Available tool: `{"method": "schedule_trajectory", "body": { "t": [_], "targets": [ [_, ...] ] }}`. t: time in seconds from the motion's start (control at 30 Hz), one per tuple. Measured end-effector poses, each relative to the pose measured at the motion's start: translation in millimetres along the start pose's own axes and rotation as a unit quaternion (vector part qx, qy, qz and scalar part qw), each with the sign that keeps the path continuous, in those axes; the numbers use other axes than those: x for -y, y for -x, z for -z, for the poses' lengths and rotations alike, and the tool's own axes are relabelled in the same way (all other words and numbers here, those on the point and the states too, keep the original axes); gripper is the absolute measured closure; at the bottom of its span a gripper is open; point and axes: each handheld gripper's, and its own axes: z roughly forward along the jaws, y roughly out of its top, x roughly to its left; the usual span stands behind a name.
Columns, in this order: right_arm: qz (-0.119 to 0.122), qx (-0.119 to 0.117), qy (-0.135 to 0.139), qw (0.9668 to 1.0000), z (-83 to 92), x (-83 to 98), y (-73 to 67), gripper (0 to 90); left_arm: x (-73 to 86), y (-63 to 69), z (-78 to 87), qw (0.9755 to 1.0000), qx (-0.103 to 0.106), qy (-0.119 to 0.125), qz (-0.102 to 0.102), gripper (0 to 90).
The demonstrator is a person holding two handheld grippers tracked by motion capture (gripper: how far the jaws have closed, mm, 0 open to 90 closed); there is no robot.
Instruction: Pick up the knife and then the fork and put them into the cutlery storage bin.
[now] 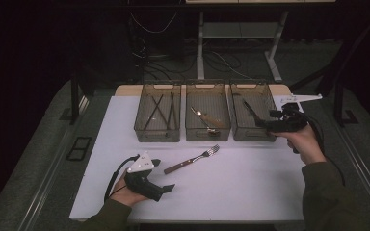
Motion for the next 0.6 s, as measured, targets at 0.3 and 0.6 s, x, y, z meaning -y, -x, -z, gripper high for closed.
{"method": "schedule_trajectory", "body": {
  "t": [0.3,0.6],
  "targets": [
    [0.018,-0.011,0.02,0.9996,11.8,34.5,-31.7,11.4,-3.2,-1.0,-2.4,1.0,-0.001,-0.001,-0.002,0.0],
    [0.031,-0.008,0.012,0.9994,6.0,76.0,-57.9,10.7,-9.8,-6.2,-9.7,1.0,-0.002,-0.007,-0.004,0.0]
  ]
}}
